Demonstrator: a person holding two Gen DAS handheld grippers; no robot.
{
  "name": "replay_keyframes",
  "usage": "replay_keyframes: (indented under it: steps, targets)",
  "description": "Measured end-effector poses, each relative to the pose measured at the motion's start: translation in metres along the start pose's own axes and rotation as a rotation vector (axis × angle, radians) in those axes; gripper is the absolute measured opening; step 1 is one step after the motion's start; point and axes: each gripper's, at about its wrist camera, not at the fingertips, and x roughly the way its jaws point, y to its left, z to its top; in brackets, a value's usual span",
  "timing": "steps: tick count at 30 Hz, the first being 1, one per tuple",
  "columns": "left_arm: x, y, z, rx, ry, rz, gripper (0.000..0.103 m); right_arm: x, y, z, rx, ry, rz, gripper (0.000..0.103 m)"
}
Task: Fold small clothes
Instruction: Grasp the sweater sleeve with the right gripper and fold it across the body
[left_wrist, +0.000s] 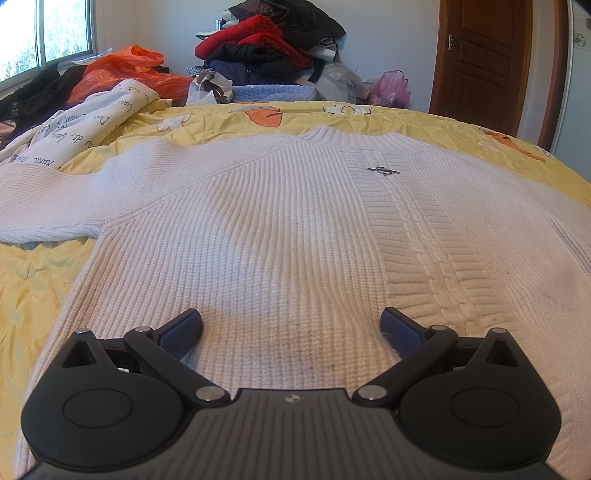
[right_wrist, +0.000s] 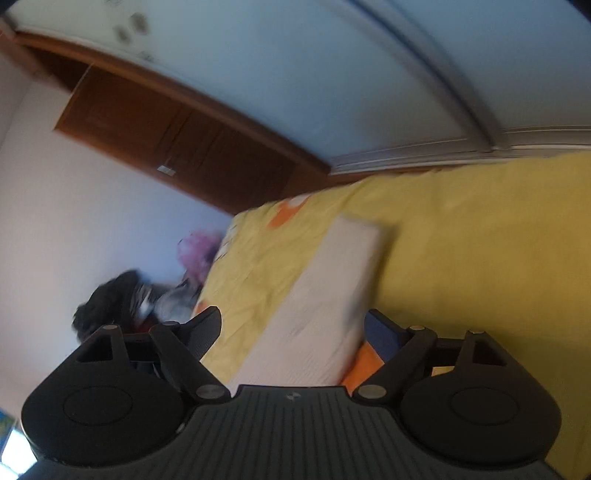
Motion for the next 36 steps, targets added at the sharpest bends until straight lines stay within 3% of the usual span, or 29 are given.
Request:
replay_keyframes:
  steps: [2, 6, 9, 11, 16, 19, 22, 27, 31, 36]
  targets:
    - [0.000, 0.000, 0.000, 0.000, 0.000, 0.000, 0.103, 0.007, -0.013, 0.009, 0.036, -0.011, -0.007, 0.068]
    - [0.000, 0.000, 0.000, 0.000, 0.000, 0.000, 0.103, 0.020, -0.019, 0.007, 0.021, -0.025, -0.015, 0.062]
    - [0.000, 0.000, 0.000, 0.000, 0.000, -0.001, 0.103, 0.033, -0.019, 0.002, -0.003, -0.033, -0.056, 0.043]
    - [0.000, 0.000, 0.000, 0.000, 0.000, -0.001, 0.103, 0.040, -0.019, 0.003, -0.028, -0.033, -0.096, 0.016]
    - [0.000, 0.000, 0.000, 0.000, 0.000, -0.001, 0.103, 0.036, -0.010, 0.007, -0.095, -0.044, -0.098, 0.015]
    - [0.000, 0.001, 0.001, -0.003, 0.000, -0.002, 0.103, 0.019, 0.025, -0.009, -0.213, -0.052, -0.015, 0.014]
    - [-0.001, 0.001, 0.001, -0.003, 0.000, -0.004, 0.103, 0.011, 0.074, -0.047, -0.344, -0.007, 0.098, 0.014]
    - [-0.001, 0.001, 0.001, -0.004, 0.000, -0.004, 0.103, 0.021, 0.151, -0.148, -0.561, 0.189, 0.269, 0.014]
    - [-0.002, 0.002, 0.001, -0.006, -0.001, -0.007, 0.103, 0.052, 0.199, -0.226, -0.596, 0.369, 0.349, 0.015]
    - [-0.002, 0.005, 0.001, -0.011, -0.003, -0.012, 0.103, 0.061, 0.261, -0.329, -0.668, 0.546, 0.443, 0.015]
